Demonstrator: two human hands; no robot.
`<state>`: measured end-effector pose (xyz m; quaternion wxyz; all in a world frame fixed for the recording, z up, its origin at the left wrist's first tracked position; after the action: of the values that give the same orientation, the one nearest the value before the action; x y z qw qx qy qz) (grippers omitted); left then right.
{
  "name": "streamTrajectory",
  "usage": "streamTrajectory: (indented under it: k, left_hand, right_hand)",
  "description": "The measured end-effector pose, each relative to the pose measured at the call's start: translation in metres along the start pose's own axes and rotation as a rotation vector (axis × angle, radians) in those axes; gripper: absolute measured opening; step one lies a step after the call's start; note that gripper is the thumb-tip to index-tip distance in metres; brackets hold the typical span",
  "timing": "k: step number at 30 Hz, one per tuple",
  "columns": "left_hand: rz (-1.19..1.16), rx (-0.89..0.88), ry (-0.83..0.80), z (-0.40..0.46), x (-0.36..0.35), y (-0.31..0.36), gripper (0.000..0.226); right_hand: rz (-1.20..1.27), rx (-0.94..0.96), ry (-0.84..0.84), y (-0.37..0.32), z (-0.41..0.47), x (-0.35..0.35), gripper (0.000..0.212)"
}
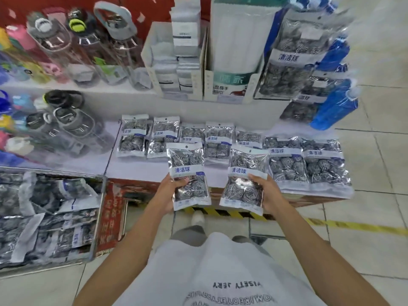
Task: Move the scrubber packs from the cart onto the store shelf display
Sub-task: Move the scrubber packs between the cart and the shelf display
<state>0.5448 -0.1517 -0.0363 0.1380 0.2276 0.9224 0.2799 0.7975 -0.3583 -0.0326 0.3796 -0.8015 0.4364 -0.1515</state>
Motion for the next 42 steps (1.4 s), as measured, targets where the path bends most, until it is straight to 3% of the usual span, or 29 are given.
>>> streamTrajectory:
  k: [7, 10, 11, 13, 14, 19, 23, 27, 31, 38, 42]
  left_hand:
    - [0.111, -0.074, 0.079, 0.067, -0.004, 0.046, 0.043]
    - [0.126, -0.042, 0.091, 0.101, -0.003, 0.062, 0.051]
    - [0.109, -0.022, 0.095, 0.117, -0.001, 0.065, 0.062]
    - [0.103, 0.023, 0.113, 0.149, 0.006, 0.067, 0.104]
    - [0.107, 0.033, 0.111, 0.164, 0.009, 0.069, 0.112]
    - [0.164, 0.093, 0.163, 0.179, -0.014, 0.105, 0.059]
    - [0.207, 0.124, 0.199, 0.212, -0.015, 0.114, 0.033]
    - [0.215, 0.143, 0.215, 0.232, -0.02, 0.117, 0.036]
    - [0.307, 0.112, 0.291, 0.243, -0.016, 0.124, 0.074]
    - [0.487, -0.005, 0.386, 0.246, -0.008, 0.13, 0.063]
    - [0.594, -0.015, 0.421, 0.244, -0.006, 0.129, 0.07]
  right_hand:
    - [0.011, -0.036, 0.07, -0.016, 0.065, 0.016, 0.05]
    - [-0.056, -0.064, 0.098, -0.02, 0.101, 0.024, 0.07]
    - [-0.097, -0.085, 0.118, -0.021, 0.112, 0.028, 0.073]
    - [-0.137, -0.081, 0.134, -0.029, 0.125, 0.027, 0.056]
    - [-0.133, -0.081, 0.131, -0.033, 0.132, 0.026, 0.051]
    - [-0.133, -0.116, 0.157, -0.041, 0.172, 0.03, 0.05]
    - [-0.161, -0.142, 0.167, -0.046, 0.216, 0.037, 0.071]
    - [-0.188, -0.161, 0.122, -0.056, 0.249, 0.033, 0.072]
    - [-0.28, -0.154, 0.103, -0.063, 0.267, 0.026, 0.053]
    - [-0.379, -0.125, 0.173, -0.055, 0.284, 0.032, 0.048]
    - [-0.422, -0.134, 0.191, -0.053, 0.289, 0.033, 0.052]
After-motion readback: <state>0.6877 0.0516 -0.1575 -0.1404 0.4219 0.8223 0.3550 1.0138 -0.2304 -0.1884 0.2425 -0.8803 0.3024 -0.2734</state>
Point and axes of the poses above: each hand's wrist, its own z-axis towards the middle knuckle, its own x-axis out of the back of the hand, y = z × x, the point moved 6 cm from there along z, towards the middle knuckle, and after that the axes turned 6 degrees about x, right-handed, at the moved point
